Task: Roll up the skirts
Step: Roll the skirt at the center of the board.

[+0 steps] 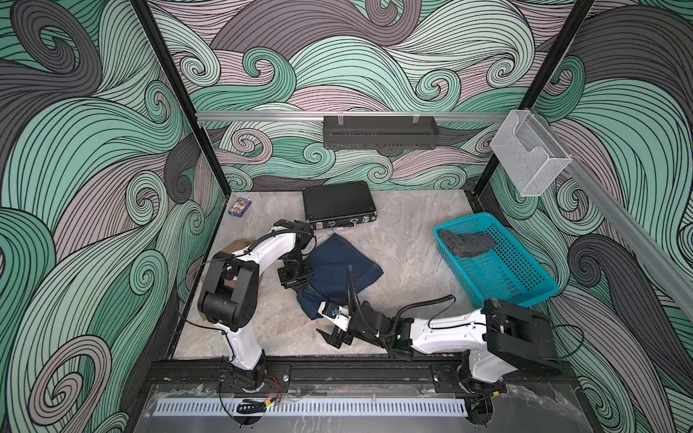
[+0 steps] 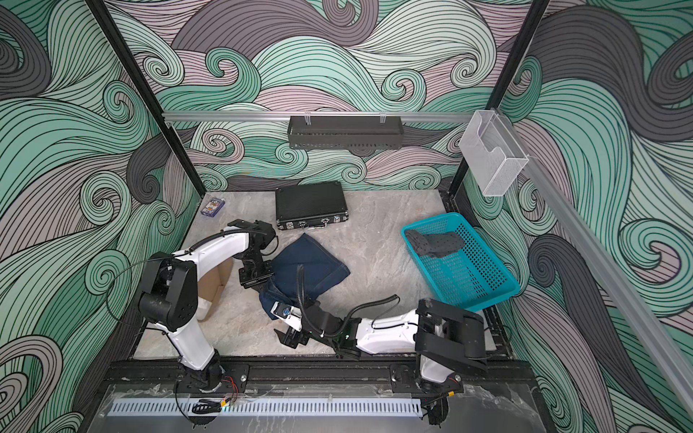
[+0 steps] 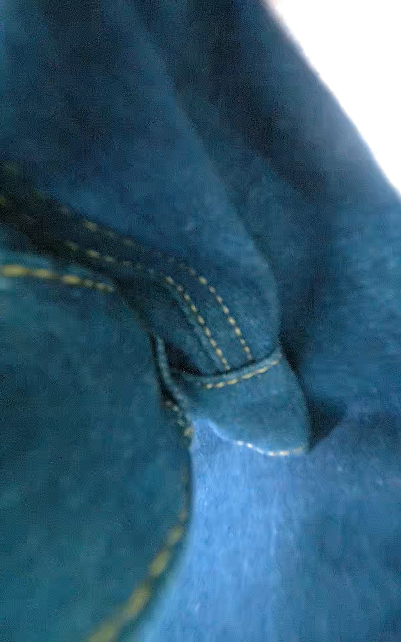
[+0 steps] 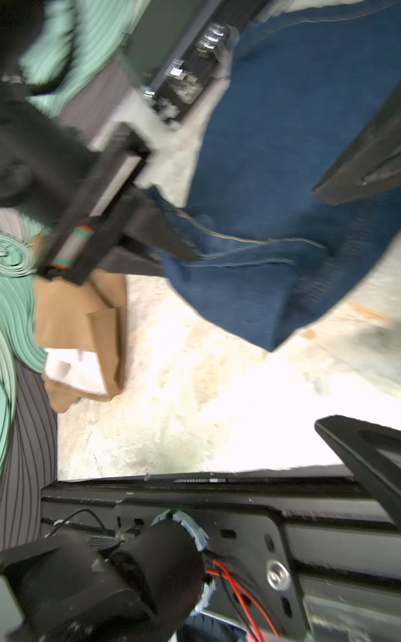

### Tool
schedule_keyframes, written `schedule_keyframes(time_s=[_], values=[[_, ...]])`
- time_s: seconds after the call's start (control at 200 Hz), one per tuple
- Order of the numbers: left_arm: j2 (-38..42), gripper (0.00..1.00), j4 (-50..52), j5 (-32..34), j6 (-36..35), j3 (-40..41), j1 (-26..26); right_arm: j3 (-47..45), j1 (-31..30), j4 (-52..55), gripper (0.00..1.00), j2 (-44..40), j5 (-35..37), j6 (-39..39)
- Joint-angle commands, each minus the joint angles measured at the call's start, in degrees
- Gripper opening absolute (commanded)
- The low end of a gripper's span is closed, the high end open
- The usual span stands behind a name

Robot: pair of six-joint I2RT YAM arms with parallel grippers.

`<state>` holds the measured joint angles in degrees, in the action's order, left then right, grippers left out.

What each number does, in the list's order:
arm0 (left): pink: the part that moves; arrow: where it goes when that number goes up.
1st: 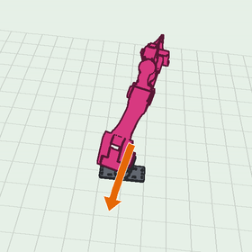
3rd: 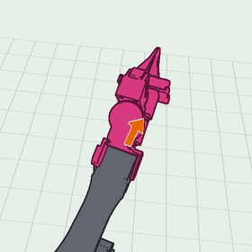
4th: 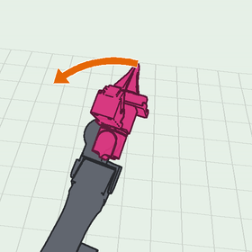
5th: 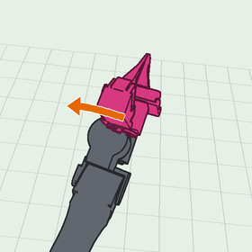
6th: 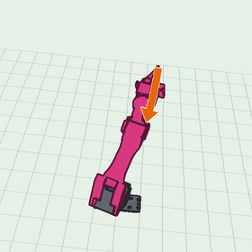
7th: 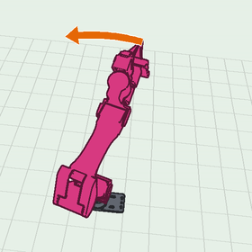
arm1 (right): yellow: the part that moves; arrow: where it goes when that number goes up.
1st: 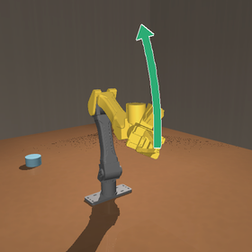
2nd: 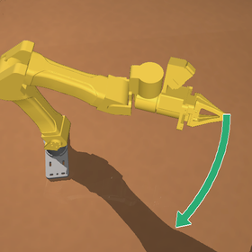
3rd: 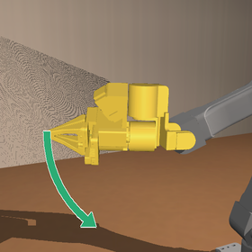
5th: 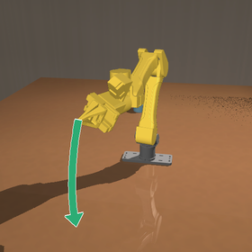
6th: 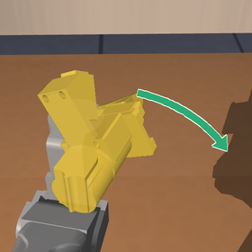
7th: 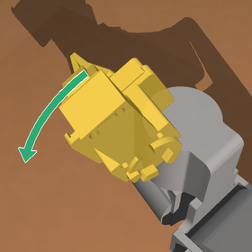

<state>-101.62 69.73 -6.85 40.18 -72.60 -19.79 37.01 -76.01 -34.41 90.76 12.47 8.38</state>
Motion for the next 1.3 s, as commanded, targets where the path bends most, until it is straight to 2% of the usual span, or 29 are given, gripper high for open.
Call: schedule_keyframes(time_s=[0.0,0.205,0.295,0.345,0.39,0.536,0.601,0.626,0.806,0.901,0.991,1.051,1.151,1.216,1.296], values=[[-1.57,0.0,4.59,-0.95,-1.34,-0.64,-0.2,3.41,-1.75,-3.8,0.99,4.41,4.71,7.77],[-4.0,0.0,4.44,-3.66,-1.77,-1.38,-1.71,9.25,-1.95,-3.09,0.99,12.9,5.16,5.96],[-5.01,0.0,4.56,-5.3,-2.1,-1.93,-2.43,12.51,-1.95,0.25,0.93,15.91,8.38,4.23],[-5.61,0.0,4.66,-6.01,-2.51,-2.33,-2.83,13.49,-1.73,1.35,0.86,17.16,10.65,2.98],[-6.01,0.0,4.94,-6.35,-2.9,-2.86,-2.9,13.61,-1.39,1.54,0.77,17.84,11.73,1.67],[-7.3,0.0,5.32,-8.55,-4.11,-4.86,-2.88,12.52,-0.77,0.36,0.39,18.88,13.86,-1.48],[-7.83,0.0,5.8,-9.12,-4.78,-6.62,-2.88,11.46,-0.2,0.28,0.09,18.52,13.72,-3.7],[-8.03,0.0,6.08,-9.42,-5.01,-7.49,-2.89,10.78,0.01,-0.04,0.0,18.18,13.68,-4.84],[-8.61,0.23,6.38,-10.32,-6.3,-13.96,-2.88,5.8,2.98,-0.03,0.0,13.63,9.16,-14.7],[-9.8,0.38,7.15,-9.33,-7.19,-18.28,-2.81,3.01,6.48,1.35,0.0,10.78,3.74,-24.44],[-9.78,0.47,6.18,-8.4,-7.57,-21.2,-2.77,0.45,10.69,1.73,0.0,9.36,-2.65,-34.46],[-10.14,0.5,5.96,-9.66,-8.41,-23.37,-2.59,-1.32,12.86,1.5,0.0,8.87,-5.8,-39.65],[-9.78,0.56,6.35,-7.57,-9.48,-25.57,-2.42,-3.71,15.87,0.93,0.0,8.34,-10.15,-48.19],[-8.87,0.59,5.13,-8.17,-9.65,-24.05,-1.8,-5.41,18.07,-0.67,0.0,8.25,-13.51,-54.51],[-7.15,0.59,0.65,-12.27,-8.95,-19.26,-1.34,-5.96,20.91,1.1,0.0,8.34,-17.96,-60.5]])
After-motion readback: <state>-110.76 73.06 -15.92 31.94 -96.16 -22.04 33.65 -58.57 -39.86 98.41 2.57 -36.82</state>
